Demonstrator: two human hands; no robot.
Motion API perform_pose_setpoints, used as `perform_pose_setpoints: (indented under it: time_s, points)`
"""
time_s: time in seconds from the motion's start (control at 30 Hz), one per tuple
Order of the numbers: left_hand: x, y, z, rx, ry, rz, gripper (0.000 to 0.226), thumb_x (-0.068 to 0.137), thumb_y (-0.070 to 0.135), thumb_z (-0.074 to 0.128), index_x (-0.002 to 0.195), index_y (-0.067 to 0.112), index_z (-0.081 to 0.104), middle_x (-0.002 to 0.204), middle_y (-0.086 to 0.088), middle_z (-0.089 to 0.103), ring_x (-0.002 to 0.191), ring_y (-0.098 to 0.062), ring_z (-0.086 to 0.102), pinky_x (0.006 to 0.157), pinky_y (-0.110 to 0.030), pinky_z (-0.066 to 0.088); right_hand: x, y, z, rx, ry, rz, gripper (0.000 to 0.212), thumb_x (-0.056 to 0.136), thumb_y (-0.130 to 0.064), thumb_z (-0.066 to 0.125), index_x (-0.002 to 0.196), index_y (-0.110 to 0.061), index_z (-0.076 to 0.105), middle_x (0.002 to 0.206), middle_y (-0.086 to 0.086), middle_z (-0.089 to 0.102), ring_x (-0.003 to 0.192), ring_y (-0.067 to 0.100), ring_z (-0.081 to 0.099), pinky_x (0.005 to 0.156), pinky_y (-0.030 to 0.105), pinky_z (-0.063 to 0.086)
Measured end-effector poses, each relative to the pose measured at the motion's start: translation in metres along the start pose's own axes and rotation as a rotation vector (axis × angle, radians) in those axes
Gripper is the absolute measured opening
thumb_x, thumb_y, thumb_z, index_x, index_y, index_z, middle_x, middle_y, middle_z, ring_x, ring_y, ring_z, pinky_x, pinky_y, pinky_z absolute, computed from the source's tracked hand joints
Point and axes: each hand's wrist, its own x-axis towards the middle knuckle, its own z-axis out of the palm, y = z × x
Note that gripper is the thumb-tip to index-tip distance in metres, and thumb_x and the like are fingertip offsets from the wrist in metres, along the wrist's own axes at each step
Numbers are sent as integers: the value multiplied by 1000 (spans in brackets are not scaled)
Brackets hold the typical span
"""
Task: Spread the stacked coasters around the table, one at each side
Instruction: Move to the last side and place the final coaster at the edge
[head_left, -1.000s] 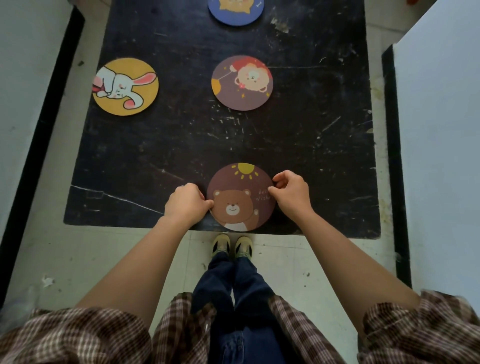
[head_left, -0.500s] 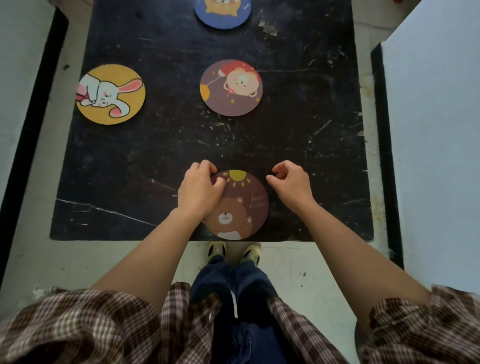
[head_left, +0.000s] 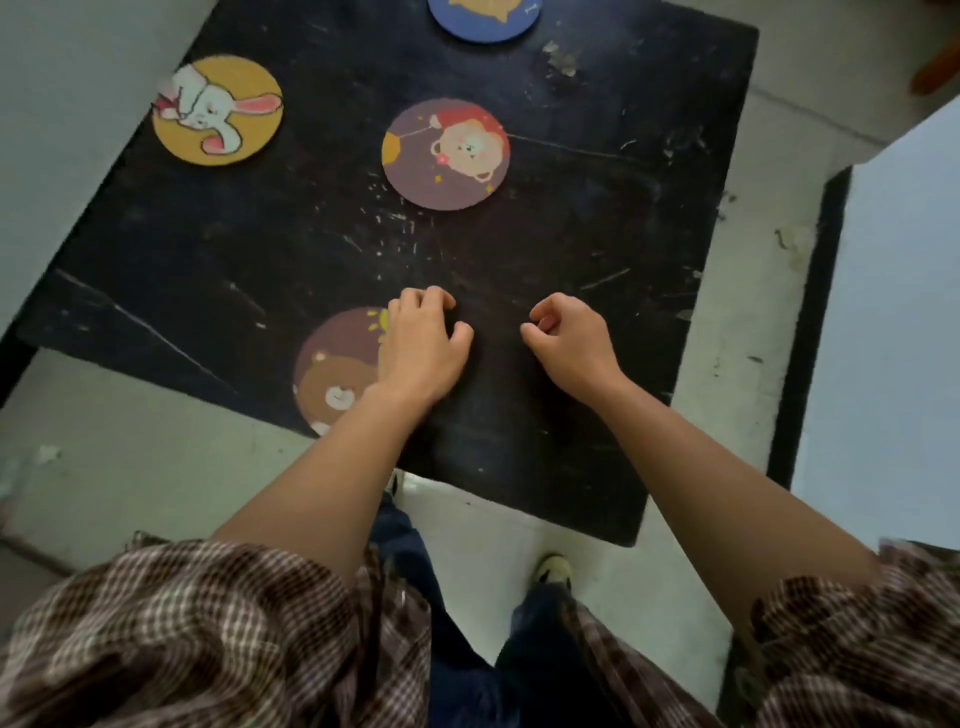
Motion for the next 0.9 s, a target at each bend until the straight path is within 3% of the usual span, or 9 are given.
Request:
perform_pose_setpoints:
  time_s: [0.17, 0.4, 0.53, 0.67, 0.9]
  points:
    - [-36, 46, 38, -46, 63, -96, 32, 86, 25, 53, 115, 11, 54, 123, -14, 50, 118, -32, 41, 96, -39, 36, -6, 44, -39, -48, -54, -127, 11, 82, -30, 63, 90, -25, 58, 85, -7, 55, 73, 7, 53, 64, 23, 42]
    - [-44, 87, 65, -53, 121, -188, 33, 88, 27, 50, 118, 15, 52, 126, -10, 51, 119, -27, 40, 91, -37, 39, 12, 76, -67, -151, -130, -206, 18, 82, -34, 63, 95, -23, 60, 90, -6, 55, 79, 12, 57, 70, 29, 48]
    - [-31, 95, 72, -81, 177, -249, 33, 88, 26, 48, 119, 14, 51, 126, -11, 52, 119, -28, 40, 91, -39, 40, 34, 75, -80, -215, -200, -299, 17, 83, -31, 61, 96, -20, 60, 90, -5, 52, 80, 16, 56, 66, 28, 43]
    - [-7, 103, 76, -106, 214, -308, 35, 89, 26, 48, 122, 13, 50, 127, -11, 51, 120, -28, 39, 92, -40, 40, 66, 64, -92, -308, -243, -409, 21, 85, -28, 60, 103, -17, 59, 97, -1, 55, 90, 19, 55, 77, 36, 51]
    - [26, 117, 72, -61, 237, -451, 42, 89, 26, 48, 129, 13, 46, 136, -11, 44, 124, -30, 36, 96, -46, 39, 120, 39, -97, -498, -359, -639, 35, 88, -30, 56, 119, -15, 54, 116, 5, 56, 107, 24, 51, 88, 42, 47]
